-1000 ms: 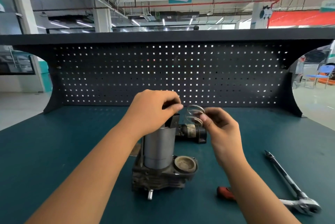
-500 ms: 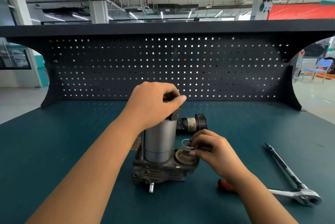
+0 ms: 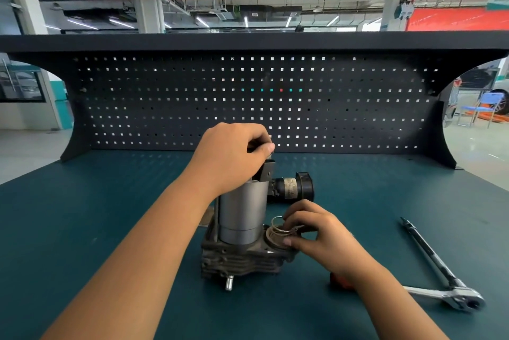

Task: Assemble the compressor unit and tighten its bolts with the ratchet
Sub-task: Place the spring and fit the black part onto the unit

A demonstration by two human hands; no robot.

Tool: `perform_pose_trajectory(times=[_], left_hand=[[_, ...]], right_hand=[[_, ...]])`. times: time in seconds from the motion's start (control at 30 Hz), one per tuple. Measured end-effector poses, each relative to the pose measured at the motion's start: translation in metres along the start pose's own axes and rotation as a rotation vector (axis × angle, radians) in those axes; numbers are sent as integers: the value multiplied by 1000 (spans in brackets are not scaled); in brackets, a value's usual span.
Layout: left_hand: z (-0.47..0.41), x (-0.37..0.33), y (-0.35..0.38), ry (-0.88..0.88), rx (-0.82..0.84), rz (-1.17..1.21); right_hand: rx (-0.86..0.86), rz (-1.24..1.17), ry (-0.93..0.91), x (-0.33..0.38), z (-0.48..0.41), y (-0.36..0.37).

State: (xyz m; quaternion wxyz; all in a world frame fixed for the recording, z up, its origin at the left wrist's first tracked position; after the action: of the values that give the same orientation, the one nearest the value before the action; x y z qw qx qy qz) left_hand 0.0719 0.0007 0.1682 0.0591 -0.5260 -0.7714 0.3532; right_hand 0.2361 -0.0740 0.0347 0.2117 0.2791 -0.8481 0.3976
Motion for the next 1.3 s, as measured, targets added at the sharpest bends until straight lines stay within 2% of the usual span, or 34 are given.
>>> perform_pose_trajectory(times=[0.1, 0.2, 0.33, 0.37, 0.43, 0.5, 0.57, 0.6, 0.67, 0.8, 0.87, 0.93, 1.0, 1.03, 1.2, 1.3], left_hand=[[-1, 2, 0, 5, 3, -1], [-1, 4, -1, 9, -6, 10], [2, 7, -1, 30, 7, 126], [5, 8, -3, 44, -21, 185], [14, 17, -6, 51, -187, 258], [29, 35, -3, -122, -330, 390], [48, 48, 13, -424, -250, 627], [58, 52, 26, -491, -168, 684], [76, 60, 50, -481, -80, 653], [83, 72, 65, -470, -117, 676], [81, 75, 65, -457, -115, 709], [81, 75, 64, -451, -96, 707], [82, 75, 64, -459, -78, 712], [82, 75, 64, -463, -74, 714], [84, 73, 62, -493, -67, 681], [85, 73, 62, -500, -66, 660]], right_hand=[[35, -84, 140, -4, 1, 0], [171, -63, 281, -9, 4, 10], [183, -151, 332, -13, 4, 21], [182, -183, 343, -14, 4, 22], [191, -248, 356, -15, 3, 21], [199, -284, 359, -16, 4, 23], [197, -291, 360, -17, 5, 24], [198, -295, 361, -16, 6, 24], [207, -284, 361, -14, 5, 23], [287, -214, 383, -9, 3, 11], [291, -168, 442, -11, -2, -2], [132, -115, 513, -19, -17, -18], [-15, 77, 461, -29, -38, -25], [-25, 172, 419, -37, -50, -23], [167, 634, 283, -75, -99, 19], [217, 694, 305, -98, -115, 39]])
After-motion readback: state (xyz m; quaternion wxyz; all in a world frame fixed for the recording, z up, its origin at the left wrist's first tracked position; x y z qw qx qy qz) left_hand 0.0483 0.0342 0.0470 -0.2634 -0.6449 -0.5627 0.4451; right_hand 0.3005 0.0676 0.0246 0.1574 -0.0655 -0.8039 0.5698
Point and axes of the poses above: each hand's wrist, its own z-axis away from the middle knuckle, its own y-axis out of the palm, x = y × z, the point moved 2 cm from there along -z, towards the middle knuckle, and after that the axes turned 8 degrees about -x, right-handed, at the moved point
